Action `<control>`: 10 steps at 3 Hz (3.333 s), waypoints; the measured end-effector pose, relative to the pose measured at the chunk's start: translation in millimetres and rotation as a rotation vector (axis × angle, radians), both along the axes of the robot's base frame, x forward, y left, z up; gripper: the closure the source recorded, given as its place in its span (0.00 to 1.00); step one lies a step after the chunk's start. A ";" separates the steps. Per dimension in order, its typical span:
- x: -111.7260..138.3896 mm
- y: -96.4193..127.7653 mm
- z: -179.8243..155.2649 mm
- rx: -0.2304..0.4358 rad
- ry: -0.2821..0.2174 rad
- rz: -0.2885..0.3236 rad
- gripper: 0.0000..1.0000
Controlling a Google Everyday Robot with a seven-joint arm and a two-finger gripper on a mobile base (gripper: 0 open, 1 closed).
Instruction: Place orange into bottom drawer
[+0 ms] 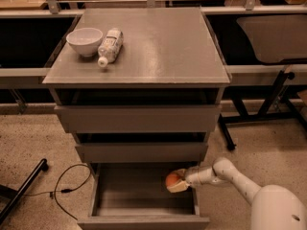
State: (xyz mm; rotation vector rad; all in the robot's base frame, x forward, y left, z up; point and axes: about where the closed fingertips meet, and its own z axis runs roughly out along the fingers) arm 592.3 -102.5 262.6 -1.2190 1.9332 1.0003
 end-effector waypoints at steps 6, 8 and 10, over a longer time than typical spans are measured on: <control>-39.6 43.0 -40.6 0.082 -0.054 -0.054 1.00; -40.5 45.7 -39.6 0.073 -0.056 -0.061 0.58; -40.8 46.7 -38.7 0.066 -0.062 -0.066 0.11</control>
Offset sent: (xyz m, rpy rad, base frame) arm -0.0188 0.0015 -0.0609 0.1204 0.0179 -0.0467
